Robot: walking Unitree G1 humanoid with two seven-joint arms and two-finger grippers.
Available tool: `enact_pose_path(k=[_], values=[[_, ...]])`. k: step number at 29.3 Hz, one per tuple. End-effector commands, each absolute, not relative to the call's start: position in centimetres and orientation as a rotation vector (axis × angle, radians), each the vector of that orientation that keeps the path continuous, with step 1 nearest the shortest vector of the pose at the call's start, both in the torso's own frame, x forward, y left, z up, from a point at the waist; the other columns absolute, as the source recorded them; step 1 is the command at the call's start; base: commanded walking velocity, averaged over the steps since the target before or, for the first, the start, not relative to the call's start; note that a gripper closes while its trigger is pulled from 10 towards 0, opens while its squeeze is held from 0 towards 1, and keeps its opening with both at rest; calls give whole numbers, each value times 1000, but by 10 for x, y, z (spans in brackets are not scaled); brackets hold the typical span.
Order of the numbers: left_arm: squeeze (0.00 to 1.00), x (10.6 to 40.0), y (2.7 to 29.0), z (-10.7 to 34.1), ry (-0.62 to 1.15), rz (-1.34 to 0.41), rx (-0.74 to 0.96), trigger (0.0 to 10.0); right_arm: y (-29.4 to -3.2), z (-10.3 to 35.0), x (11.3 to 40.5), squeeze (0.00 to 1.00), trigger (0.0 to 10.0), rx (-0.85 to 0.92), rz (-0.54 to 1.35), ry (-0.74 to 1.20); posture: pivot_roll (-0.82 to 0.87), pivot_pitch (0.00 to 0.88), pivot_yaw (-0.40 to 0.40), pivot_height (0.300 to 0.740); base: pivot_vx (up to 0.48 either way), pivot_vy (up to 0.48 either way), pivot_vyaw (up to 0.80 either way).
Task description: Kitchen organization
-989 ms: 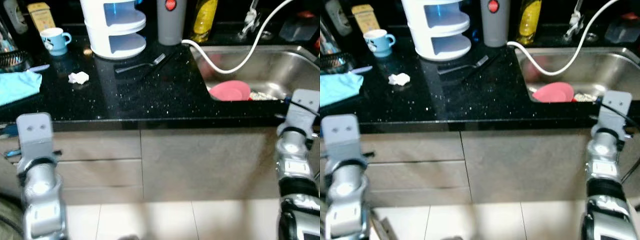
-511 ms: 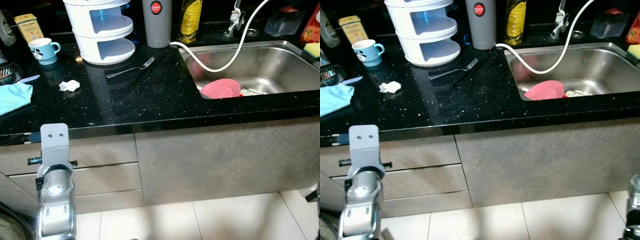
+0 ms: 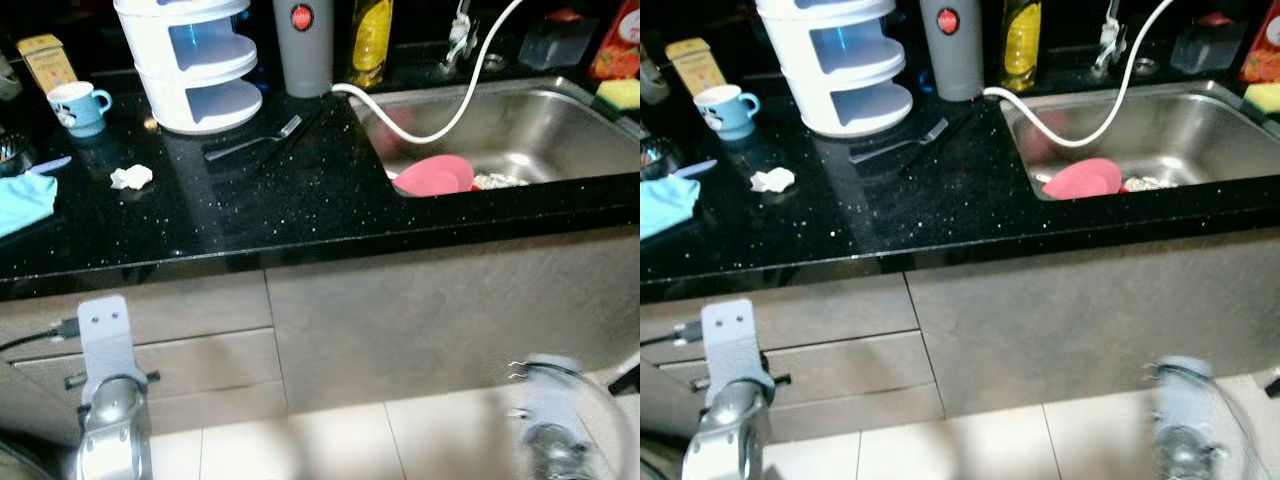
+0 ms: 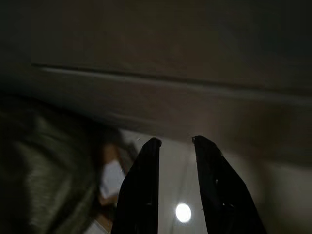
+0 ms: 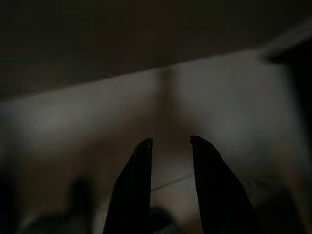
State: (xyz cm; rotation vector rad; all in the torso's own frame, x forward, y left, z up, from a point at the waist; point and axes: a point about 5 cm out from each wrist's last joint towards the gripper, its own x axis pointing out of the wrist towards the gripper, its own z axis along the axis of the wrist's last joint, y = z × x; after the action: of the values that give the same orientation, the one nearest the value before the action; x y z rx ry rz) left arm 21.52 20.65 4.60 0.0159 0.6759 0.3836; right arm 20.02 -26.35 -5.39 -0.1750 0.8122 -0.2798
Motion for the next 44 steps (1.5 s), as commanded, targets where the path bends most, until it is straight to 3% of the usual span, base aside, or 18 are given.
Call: enact_pose_path(k=[1,2,4,6,10,14,16,20,24,28,32,38,44], values=[[0,213,193,36,710,314,-4,10000,-252,-61,195,0,10000,-165,-199,853,110,16,59,740,0,0,0],[0,214,185,29,723,242,25,10000,-232,-69,193,0,10000,-102,-113,876,110,17,58,740,0,0,0],[0,214,185,29,723,242,25,10000,-232,-69,193,0,10000,-102,-113,876,110,17,58,740,0,0,0],[0,212,173,10,785,143,48,10000,-205,-77,188,0,10000,-21,-2,905,110,4,56,740,0,0,0],[0,209,164,-13,857,90,88,10000,-198,-82,182,0,10000,-35,42,945,127,0,31,740,0,0,0],[0,210,156,-40,926,21,257,10000,-195,-86,174,0,10000,-124,139,999,82,0,20,740,0,0,0],[0,214,145,-45,881,-70,440,10000,-190,-86,176,0,10000,-191,209,988,78,0,5,740,0,0,0],[0,217,124,-48,794,-243,533,10000,-184,-80,188,0,10000,-189,210,914,37,0,-8,740,0,0,0],[0,223,116,-48,747,-217,458,10000,-175,-73,201,0,10000,-206,232,852,-26,0,11,740,0,0,0],[0,231,110,-46,732,-79,227,10000,-169,-66,213,0,10000,-172,260,806,-39,0,24,740,0,0,0],[0,236,105,-44,693,-127,150,10000,-160,-64,216,0,10000,-106,309,791,-27,0,8,740,0,0,0],[0,222,125,-56,703,-102,203,10000,-148,-68,209,0,10000,-156,437,802,12,0,-32,740,0,0,0],[0,213,130,-63,713,-84,251,10000,-160,-66,212,0,10000,-220,450,809,30,0,-50,740,0,0,0]])
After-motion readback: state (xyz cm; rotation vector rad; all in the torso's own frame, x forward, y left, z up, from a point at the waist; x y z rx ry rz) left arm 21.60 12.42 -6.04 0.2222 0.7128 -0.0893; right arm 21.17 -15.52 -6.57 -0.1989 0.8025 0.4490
